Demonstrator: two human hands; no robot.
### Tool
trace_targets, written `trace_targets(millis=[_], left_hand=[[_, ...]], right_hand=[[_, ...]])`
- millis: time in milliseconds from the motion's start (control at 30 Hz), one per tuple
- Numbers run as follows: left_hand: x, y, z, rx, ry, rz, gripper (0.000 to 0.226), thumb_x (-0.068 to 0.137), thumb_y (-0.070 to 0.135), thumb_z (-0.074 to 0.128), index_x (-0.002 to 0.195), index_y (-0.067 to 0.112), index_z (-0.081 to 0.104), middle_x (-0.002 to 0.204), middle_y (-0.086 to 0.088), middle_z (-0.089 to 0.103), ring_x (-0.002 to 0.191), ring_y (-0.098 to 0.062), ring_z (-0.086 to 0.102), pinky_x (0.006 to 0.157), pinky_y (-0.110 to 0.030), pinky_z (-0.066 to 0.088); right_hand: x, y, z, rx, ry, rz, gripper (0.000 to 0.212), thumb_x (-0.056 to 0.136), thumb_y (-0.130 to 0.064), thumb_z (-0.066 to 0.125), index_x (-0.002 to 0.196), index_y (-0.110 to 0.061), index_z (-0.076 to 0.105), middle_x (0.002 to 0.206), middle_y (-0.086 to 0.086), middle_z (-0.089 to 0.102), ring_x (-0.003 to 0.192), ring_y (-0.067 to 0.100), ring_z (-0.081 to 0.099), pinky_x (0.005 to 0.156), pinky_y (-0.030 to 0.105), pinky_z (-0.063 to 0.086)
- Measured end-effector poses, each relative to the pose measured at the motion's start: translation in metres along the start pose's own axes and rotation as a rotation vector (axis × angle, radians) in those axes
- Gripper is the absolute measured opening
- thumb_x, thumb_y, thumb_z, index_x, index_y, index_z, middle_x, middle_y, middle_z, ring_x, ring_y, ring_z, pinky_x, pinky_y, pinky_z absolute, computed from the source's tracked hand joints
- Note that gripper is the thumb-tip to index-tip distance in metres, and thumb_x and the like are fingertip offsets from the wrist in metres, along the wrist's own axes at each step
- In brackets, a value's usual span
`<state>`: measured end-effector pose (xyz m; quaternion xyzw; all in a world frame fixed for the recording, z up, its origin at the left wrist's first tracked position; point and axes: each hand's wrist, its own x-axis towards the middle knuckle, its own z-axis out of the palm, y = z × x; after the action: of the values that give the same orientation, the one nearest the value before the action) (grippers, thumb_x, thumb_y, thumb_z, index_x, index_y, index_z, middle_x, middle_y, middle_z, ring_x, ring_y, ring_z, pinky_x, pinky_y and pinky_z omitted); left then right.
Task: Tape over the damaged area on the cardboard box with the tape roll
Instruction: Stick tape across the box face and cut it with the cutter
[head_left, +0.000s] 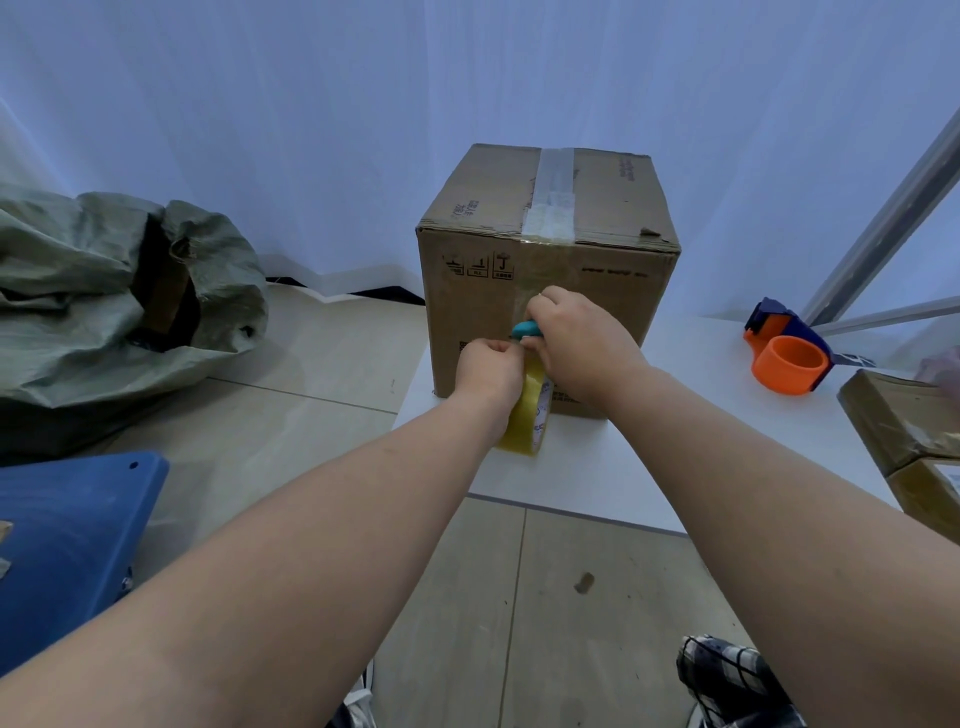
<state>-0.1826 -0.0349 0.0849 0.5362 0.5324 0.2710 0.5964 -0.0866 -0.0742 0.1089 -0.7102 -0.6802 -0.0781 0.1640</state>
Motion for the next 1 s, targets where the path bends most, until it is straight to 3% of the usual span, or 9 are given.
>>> trace_targets(millis=[100, 267, 433, 633, 833, 1000], left_hand=[[0.001, -0.001, 0.0, -0.001, 0.002, 0.003, 0.017, 0.094, 0.029, 0.049, 0.104, 0.016, 0.053, 0.095, -0.004, 0.056, 0.07, -0.013, 0.048, 0.053, -0.024, 0.032], [0.003, 0.0, 0.0, 0.015, 0.019, 0.007, 0.022, 0.093, 0.027, 0.049, 0.107, 0.013, 0.058, 0.101, -0.008, 0.062, 0.085, -0.022, 0.055, 0.068, -0.032, 0.039], [0.004, -0.001, 0.002, 0.026, 0.059, 0.035, 0.011, 0.092, 0.024, 0.049, 0.095, 0.016, 0.056, 0.082, -0.001, 0.057, 0.07, -0.015, 0.05, 0.055, -0.025, 0.037], [0.003, -0.001, 0.007, 0.038, 0.054, 0.033, 0.013, 0.092, 0.025, 0.049, 0.097, 0.016, 0.057, 0.078, 0.001, 0.054, 0.071, -0.016, 0.051, 0.055, -0.025, 0.036], [0.003, -0.001, 0.006, 0.03, 0.019, -0.038, 0.022, 0.094, 0.023, 0.047, 0.104, 0.009, 0.061, 0.099, -0.011, 0.063, 0.091, -0.027, 0.058, 0.074, -0.033, 0.044], [0.005, 0.002, 0.0, 0.0, -0.015, -0.095, 0.029, 0.093, 0.028, 0.051, 0.112, 0.008, 0.059, 0.105, -0.012, 0.062, 0.091, -0.027, 0.056, 0.078, -0.037, 0.044]], right_hand=[[0.002, -0.002, 0.003, -0.018, -0.002, 0.003, 0.016, 0.089, -0.016, 0.056, 0.102, -0.007, 0.055, 0.103, 0.01, 0.056, 0.086, 0.017, 0.046, 0.068, 0.029, 0.045], [0.005, -0.003, 0.001, -0.034, -0.02, 0.016, 0.018, 0.089, -0.016, 0.056, 0.105, -0.007, 0.056, 0.105, 0.01, 0.057, 0.092, 0.022, 0.052, 0.068, 0.029, 0.043], [-0.003, 0.0, -0.001, -0.029, 0.0, 0.01, 0.015, 0.091, -0.018, 0.054, 0.099, -0.007, 0.057, 0.1, 0.01, 0.056, 0.082, 0.015, 0.041, 0.065, 0.029, 0.043], [-0.013, 0.004, 0.0, -0.034, 0.03, 0.002, 0.017, 0.091, -0.019, 0.055, 0.1, -0.006, 0.058, 0.1, 0.01, 0.057, 0.087, 0.02, 0.05, 0.066, 0.03, 0.047], [-0.01, 0.003, 0.004, -0.046, 0.027, -0.02, 0.017, 0.092, -0.02, 0.053, 0.101, -0.006, 0.057, 0.101, 0.011, 0.057, 0.091, 0.024, 0.053, 0.069, 0.036, 0.052], [-0.008, 0.001, 0.006, -0.034, 0.04, -0.041, 0.018, 0.091, -0.019, 0.054, 0.101, -0.005, 0.058, 0.101, 0.011, 0.058, 0.09, 0.024, 0.053, 0.066, 0.033, 0.047]])
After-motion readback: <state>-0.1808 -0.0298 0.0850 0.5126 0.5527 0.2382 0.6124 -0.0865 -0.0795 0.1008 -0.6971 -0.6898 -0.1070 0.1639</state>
